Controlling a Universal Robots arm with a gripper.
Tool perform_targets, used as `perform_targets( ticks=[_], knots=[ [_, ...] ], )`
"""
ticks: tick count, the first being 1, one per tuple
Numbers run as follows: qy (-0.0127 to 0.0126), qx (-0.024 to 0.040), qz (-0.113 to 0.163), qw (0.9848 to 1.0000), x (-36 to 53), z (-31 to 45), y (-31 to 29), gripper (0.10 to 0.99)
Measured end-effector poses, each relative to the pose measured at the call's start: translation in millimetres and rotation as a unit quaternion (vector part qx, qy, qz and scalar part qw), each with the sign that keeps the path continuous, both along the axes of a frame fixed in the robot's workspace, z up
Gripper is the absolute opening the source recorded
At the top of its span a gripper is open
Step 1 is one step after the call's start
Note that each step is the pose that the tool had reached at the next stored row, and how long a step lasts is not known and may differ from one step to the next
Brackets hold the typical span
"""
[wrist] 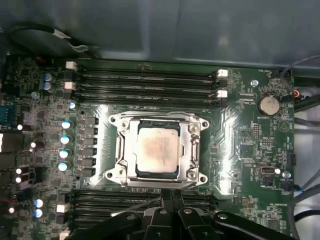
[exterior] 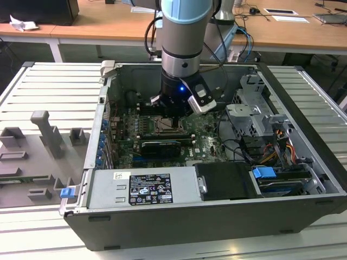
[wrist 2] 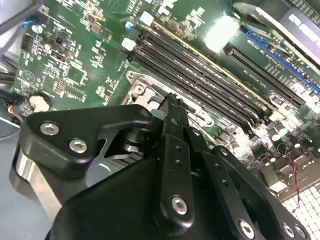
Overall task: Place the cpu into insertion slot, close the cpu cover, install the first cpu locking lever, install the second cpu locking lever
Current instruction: 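Install the second cpu locking lever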
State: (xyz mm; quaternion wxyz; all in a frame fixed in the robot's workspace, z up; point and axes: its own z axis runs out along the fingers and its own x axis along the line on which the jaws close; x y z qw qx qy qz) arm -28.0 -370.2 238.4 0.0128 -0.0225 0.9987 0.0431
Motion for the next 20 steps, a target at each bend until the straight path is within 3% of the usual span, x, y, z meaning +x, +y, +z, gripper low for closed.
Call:
perform_targets(
  ticks=[7,13,16,20],
  knots=[
    [0.0000,0.0075,0.000,1.0000,-12.4,-1.1,-1.4,0.106],
    [0.0000,0.0084,0.000,1.0000,-16.1,-11.7,-1.5,0.106],
    [0.0000,0.0170,0.000,0.9999,-19.3,-12.9,-5.2,0.106],
    [0.0000,0.0335,0.000,0.9994,-23.7,-12.9,-12.4,0.106]
  ],
)
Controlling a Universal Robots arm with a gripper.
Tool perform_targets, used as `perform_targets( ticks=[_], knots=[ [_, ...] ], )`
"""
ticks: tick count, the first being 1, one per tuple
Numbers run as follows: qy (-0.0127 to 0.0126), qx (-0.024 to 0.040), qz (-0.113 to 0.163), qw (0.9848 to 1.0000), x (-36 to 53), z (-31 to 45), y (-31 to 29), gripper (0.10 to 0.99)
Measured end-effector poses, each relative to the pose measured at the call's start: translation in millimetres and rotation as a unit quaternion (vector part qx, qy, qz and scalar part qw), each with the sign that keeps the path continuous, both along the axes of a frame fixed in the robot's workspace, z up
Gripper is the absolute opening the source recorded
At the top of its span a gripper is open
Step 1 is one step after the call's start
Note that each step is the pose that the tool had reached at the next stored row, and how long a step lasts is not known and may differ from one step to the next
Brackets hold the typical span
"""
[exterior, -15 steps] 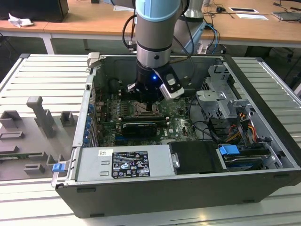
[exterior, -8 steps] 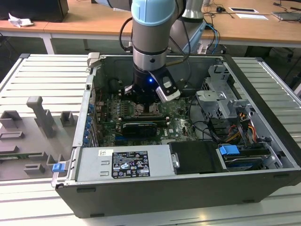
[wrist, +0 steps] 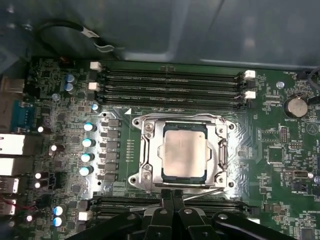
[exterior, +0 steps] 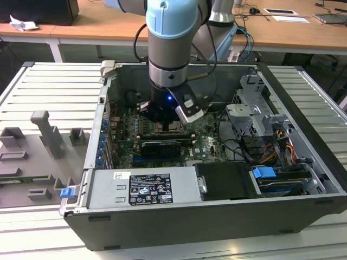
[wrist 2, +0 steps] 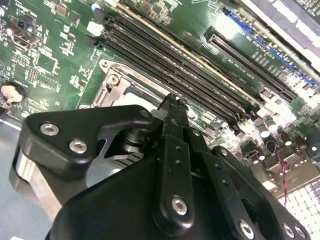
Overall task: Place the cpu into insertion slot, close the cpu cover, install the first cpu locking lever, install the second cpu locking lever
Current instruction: 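Install the second cpu locking lever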
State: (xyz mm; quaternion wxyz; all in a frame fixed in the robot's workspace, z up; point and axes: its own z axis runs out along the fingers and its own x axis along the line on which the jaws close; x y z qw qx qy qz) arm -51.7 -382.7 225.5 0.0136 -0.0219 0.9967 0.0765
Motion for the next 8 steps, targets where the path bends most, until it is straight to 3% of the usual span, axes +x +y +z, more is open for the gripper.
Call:
perform_targets(
  ticks=[4,8],
  knots=[
    [0.0000,0.0124,0.000,0.9999,-6.0,0.0,-5.6,0.106],
    [0.0000,0.0302,0.001,0.9995,-15.9,-0.2,-11.9,0.106]
  ],
)
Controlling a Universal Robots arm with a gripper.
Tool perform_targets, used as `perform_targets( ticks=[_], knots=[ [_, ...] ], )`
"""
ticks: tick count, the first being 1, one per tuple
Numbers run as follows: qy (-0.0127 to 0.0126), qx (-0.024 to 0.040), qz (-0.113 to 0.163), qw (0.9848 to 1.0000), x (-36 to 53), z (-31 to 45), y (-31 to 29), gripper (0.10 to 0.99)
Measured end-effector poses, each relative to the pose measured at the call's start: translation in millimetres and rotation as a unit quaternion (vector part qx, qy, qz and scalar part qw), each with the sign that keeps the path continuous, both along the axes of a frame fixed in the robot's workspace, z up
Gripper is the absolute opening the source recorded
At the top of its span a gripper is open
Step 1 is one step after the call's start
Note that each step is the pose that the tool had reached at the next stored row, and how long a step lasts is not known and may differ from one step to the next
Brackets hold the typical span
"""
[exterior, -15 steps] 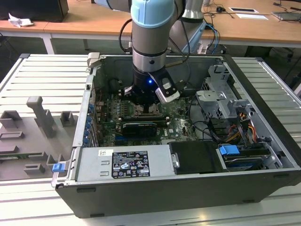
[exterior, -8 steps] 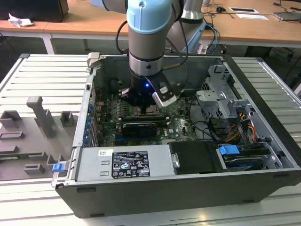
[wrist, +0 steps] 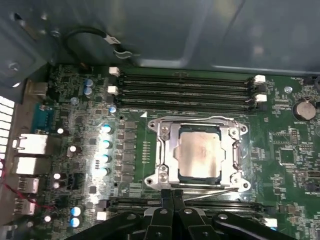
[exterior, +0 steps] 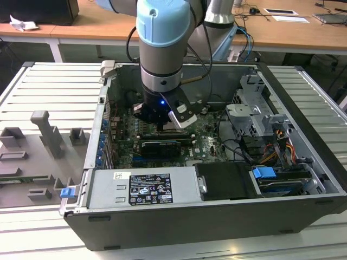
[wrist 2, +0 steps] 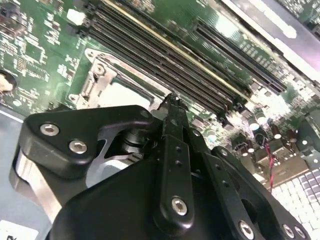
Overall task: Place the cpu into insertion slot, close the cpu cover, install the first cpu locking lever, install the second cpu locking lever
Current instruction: 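Install the second cpu locking lever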
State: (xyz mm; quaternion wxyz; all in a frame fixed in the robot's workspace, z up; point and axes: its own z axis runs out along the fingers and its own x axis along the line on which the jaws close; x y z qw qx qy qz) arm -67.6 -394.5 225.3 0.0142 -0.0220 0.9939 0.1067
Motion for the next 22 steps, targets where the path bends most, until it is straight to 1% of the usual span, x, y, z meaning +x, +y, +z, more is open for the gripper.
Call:
perform_targets(
  ticks=[2,6,8,9,10,11,12,14,15,16,17,19,22],
  knots=[
    [0.0000,0.0051,0.000,1.0000,-1.6,-4.4,-0.2,0.106],
    [0.0000,0.0119,0.000,0.9999,-1.9,-12.5,-0.2,0.106],
    [0.0000,0.0167,0.000,0.9999,-3.2,-14.6,-0.3,0.106],
    [0.0000,0.0207,0.000,0.9998,-5.2,-15.6,-0.6,0.106],
    [0.0000,0.0231,0.000,0.9997,-6.9,-16.0,-1.1,0.106],
    [0.0000,0.0272,0.000,0.9996,-9.3,-16.7,-1.9,0.106],
    [0.0000,0.0328,0.001,0.9995,-10.9,-18.0,-2.9,0.106],
    [0.0000,0.0382,0.001,0.9993,-11.0,-20.0,-4.3,0.106],
    [0.0000,0.0423,0.001,0.9991,-11.0,-20.8,-5.1,0.106],
    [0.0000,0.0472,0.001,0.9989,-11.0,-21.2,-5.9,0.106],
    [0.0000,0.0565,0.001,0.9984,-11.0,-22.0,-9.1,0.106],
    [-0.0001,0.0597,0.001,0.9982,-11.0,-22.2,-12.6,0.106],
    [0.0000,0.0609,0.001,0.9981,-11.0,-22.2,-16.7,0.106]
  ],
)
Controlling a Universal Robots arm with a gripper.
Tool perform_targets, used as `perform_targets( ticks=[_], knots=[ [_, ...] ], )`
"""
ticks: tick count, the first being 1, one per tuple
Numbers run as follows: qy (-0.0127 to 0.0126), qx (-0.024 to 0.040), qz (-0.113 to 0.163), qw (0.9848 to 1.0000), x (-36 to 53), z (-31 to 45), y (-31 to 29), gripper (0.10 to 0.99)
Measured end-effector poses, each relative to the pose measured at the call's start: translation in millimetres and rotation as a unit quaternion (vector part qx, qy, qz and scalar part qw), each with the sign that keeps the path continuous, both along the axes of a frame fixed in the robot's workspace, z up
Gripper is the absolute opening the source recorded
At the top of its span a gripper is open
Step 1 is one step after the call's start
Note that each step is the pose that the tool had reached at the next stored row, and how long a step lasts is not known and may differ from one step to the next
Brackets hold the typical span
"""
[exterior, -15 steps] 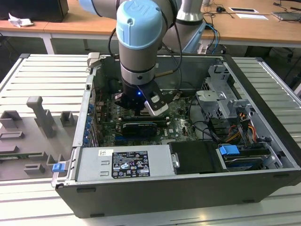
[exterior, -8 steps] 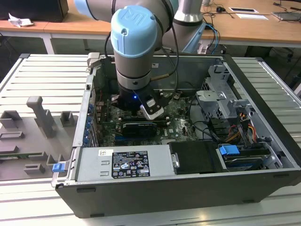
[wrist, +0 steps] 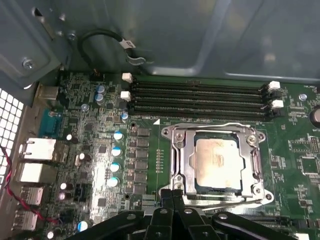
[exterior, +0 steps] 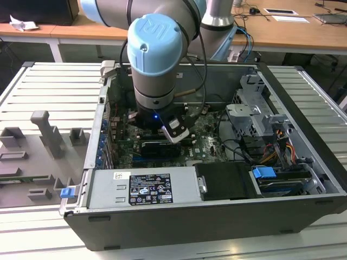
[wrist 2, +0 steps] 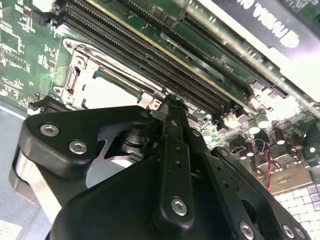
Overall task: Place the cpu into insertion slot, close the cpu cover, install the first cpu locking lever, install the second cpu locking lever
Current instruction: 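Install the second cpu locking lever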
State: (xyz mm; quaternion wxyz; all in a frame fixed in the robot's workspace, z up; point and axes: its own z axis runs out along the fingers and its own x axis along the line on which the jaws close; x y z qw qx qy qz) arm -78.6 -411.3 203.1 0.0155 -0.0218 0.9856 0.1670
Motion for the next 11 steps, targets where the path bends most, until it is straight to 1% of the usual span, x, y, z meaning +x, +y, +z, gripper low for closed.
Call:
perform_targets(
  ticks=[5,11],
  knots=[
    [0.0000,0.0024,0.000,1.0000,0.0,0.0,-1.8,0.106],
    [0.0000,0.0079,0.000,1.0000,0.0,0.0,-5.2,0.106]
  ],
)
